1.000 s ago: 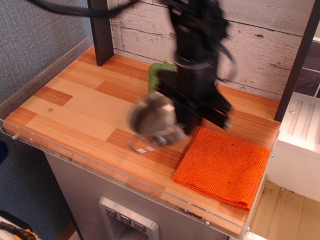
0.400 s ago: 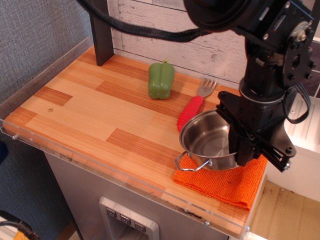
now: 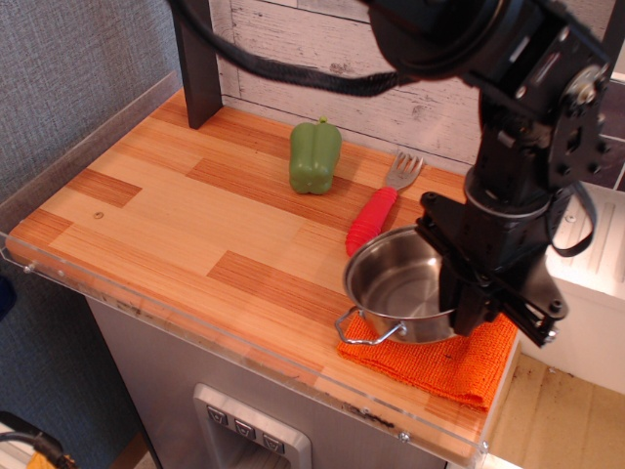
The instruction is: Place the metal pot on top of the orange cloth.
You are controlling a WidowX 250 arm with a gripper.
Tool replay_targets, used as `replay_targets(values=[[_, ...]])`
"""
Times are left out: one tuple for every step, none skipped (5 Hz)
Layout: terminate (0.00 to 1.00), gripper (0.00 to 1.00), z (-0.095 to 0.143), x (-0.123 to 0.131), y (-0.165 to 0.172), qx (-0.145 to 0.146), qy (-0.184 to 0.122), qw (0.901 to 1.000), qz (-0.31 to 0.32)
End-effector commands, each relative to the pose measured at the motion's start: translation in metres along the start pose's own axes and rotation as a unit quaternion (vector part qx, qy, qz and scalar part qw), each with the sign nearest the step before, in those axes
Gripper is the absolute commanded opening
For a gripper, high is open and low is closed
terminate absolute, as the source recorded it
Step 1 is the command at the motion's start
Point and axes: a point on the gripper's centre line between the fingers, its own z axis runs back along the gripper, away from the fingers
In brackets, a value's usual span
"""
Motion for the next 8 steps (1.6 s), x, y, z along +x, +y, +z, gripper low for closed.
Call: replay_targets(values=[[0.0,1.0,0.001,-0.006,0.006,-0.011,-0.014,0.9998,-0.004],[0.0,1.0,0.011,-0.007,0.004,-0.023,-0.036,0.9986,-0.03],[0.0,1.0,0.023,-0.014,0.008,-0.045,-0.06,0.9965,-0.037],[0.0,1.0,0.063,-0.048,0.047,-0.059,-0.096,0.9917,0.061],[0.0,1.0,0.072,-0.066,0.083,-0.012,-0.072,0.9814,0.178],[0.0,1.0,0.054,-0.089,0.125,0.011,-0.037,0.9682,0.247],[0.0,1.0,0.03,-0.092,0.145,0.006,-0.017,0.9718,0.235],[0.0,1.0,0.022,-0.09,0.146,0.0,-0.016,0.9751,0.221]])
